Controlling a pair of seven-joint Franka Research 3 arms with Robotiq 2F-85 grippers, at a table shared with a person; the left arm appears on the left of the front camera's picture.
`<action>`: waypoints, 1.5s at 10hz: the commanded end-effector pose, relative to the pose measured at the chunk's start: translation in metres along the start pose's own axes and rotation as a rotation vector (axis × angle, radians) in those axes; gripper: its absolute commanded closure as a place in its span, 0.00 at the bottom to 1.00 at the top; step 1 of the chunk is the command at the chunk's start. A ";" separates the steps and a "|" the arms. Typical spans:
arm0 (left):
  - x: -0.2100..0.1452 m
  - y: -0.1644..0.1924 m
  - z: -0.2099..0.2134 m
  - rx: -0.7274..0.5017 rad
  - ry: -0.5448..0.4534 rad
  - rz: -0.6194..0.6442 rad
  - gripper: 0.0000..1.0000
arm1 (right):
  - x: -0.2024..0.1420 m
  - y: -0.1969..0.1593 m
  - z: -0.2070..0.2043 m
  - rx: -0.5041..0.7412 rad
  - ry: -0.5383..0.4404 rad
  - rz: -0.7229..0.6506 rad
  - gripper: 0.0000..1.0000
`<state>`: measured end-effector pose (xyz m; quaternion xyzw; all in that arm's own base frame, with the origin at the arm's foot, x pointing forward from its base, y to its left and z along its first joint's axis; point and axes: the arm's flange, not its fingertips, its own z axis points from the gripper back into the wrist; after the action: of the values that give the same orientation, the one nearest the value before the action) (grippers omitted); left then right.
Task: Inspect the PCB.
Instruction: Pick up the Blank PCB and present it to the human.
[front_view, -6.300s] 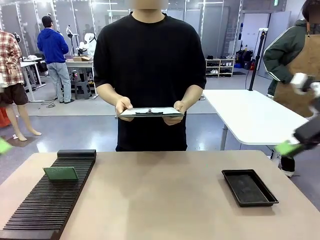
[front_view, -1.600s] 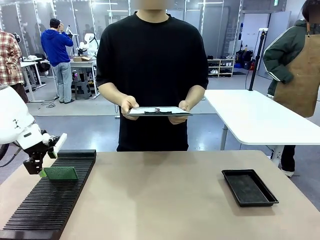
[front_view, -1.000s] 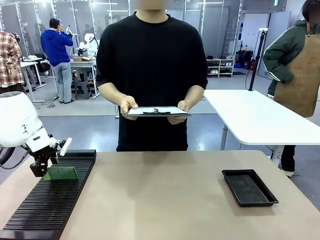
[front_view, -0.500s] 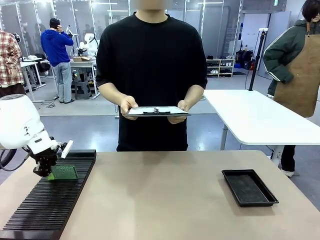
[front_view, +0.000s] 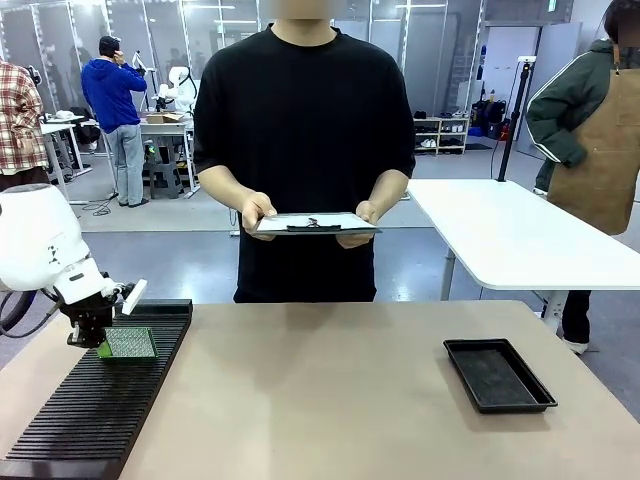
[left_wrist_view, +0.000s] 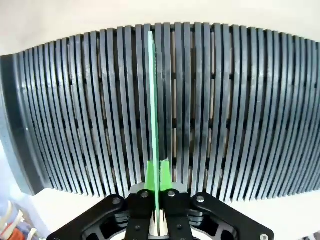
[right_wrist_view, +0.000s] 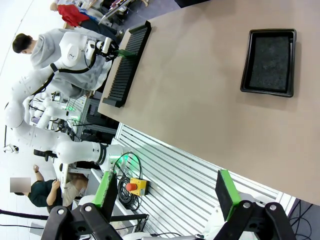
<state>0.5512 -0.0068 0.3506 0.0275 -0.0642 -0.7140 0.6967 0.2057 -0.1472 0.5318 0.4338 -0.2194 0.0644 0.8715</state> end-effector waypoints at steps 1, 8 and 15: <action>0.001 -0.006 0.031 0.021 -0.005 0.043 1.00 | 0.001 0.001 0.001 0.013 -0.001 0.018 0.00; -0.035 -0.005 0.086 -0.341 -0.753 0.714 1.00 | 0.001 0.001 0.001 0.013 -0.001 0.018 0.00; 0.037 0.034 0.001 -0.933 -0.936 1.034 1.00 | 0.001 0.001 0.001 0.013 -0.001 0.018 0.00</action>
<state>0.5670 -0.0416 0.3507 -0.5807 -0.0747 -0.2392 0.7746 0.2058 -0.1472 0.5317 0.4336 -0.2193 0.0646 0.8716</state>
